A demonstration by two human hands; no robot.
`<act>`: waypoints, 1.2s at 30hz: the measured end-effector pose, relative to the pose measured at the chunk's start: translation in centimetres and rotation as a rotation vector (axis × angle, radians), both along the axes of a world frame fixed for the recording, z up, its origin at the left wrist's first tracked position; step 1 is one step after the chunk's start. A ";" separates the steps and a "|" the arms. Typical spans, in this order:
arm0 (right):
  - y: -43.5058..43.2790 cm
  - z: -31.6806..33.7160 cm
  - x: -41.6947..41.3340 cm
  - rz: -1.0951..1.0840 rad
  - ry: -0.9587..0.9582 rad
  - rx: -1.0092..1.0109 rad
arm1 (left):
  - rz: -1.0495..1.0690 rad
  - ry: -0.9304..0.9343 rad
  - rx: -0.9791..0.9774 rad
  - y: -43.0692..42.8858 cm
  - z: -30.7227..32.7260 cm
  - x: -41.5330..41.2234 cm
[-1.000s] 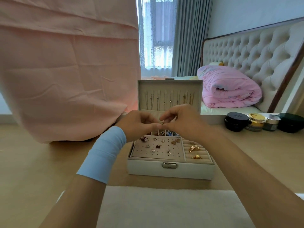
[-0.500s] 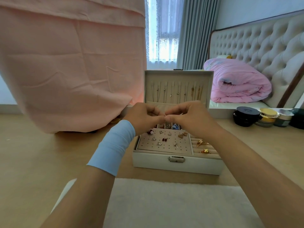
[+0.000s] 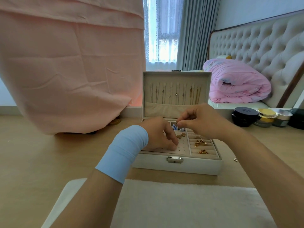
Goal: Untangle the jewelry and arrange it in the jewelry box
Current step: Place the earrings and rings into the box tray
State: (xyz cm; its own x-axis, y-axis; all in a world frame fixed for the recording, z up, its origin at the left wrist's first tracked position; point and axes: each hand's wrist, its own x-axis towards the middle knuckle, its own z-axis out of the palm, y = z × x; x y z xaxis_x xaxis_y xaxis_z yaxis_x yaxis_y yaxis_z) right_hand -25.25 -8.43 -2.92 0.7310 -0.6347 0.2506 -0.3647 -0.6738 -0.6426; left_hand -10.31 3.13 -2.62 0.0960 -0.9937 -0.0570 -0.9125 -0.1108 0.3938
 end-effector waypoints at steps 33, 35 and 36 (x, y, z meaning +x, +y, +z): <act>3.4 -0.2 1.2 0.134 0.337 -0.231 | 0.050 0.585 -0.325 1.0 -0.2 5.1; 2.9 -0.4 1.2 0.094 0.163 -0.221 | 0.041 0.616 -0.328 1.0 -0.1 5.0; 2.7 -0.5 1.2 0.078 0.061 -0.216 | 0.040 0.641 -0.335 1.0 0.0 4.8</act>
